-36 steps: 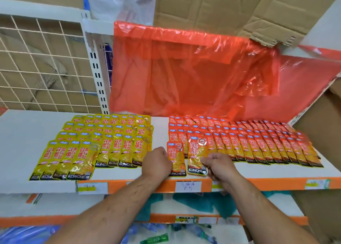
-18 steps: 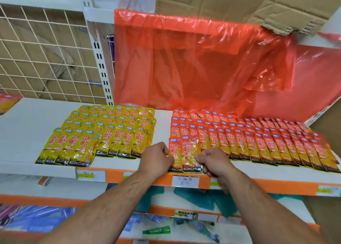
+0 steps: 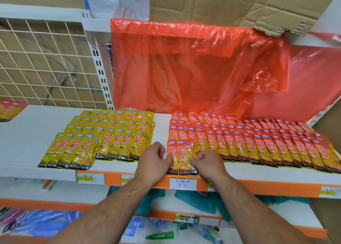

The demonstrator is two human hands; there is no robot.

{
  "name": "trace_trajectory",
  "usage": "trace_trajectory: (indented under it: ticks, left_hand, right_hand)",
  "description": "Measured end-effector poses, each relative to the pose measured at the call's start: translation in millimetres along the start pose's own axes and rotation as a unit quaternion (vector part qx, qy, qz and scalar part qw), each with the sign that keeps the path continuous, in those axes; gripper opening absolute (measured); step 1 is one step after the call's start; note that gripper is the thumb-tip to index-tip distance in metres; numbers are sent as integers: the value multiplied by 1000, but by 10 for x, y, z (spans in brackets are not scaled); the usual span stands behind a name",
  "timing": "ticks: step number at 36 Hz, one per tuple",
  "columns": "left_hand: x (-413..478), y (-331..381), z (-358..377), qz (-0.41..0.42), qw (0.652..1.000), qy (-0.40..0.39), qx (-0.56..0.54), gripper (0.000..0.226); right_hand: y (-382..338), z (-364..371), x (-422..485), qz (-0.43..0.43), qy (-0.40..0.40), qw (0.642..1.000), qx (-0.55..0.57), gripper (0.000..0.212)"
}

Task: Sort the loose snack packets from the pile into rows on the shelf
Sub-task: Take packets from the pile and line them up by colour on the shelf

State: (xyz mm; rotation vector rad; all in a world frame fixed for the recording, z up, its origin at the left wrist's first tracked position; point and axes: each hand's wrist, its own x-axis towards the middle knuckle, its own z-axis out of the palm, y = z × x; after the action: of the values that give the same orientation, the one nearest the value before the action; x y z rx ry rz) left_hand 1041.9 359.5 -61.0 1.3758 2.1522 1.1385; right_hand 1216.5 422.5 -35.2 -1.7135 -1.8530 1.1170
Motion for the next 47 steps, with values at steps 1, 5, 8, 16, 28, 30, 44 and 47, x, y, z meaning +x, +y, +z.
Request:
trace_trajectory:
  ticks: [1,5,8,16,28,30,44,47]
  left_hand:
    - [-14,-8,7,10,1000,6,5,20]
    - [-65,7,21,35,998,17,39,17]
    - [-77,34,18,36,998,17,49,15]
    - [-92,22,50,73,991,-3,110,20]
    - [-285,33,-237,180,939,57,286,40]
    - [-348,-47,-340,161,943,59,286,42]
    - [-810,-865,-1615,31,941,123,314,49]
    - [-886,-1154,-1971,34,939,150,307,46]
  right_hand:
    - [-11,11,-17,-5,8,1000,-10,37]
    - [-5,52,-57,-27,48,998,-38,34]
    - [-8,65,-65,-29,55,996,-59,30]
    - [-6,47,-68,-49,62,995,-67,23]
    - [-120,53,-201,-281,34,911,-299,53]
    - [-238,149,-242,-295,18,905,-307,53]
    - [-1123,1201,-733,-380,-61,851,-357,55]
    - [-1390,1556,-884,-395,-59,841,-364,56]
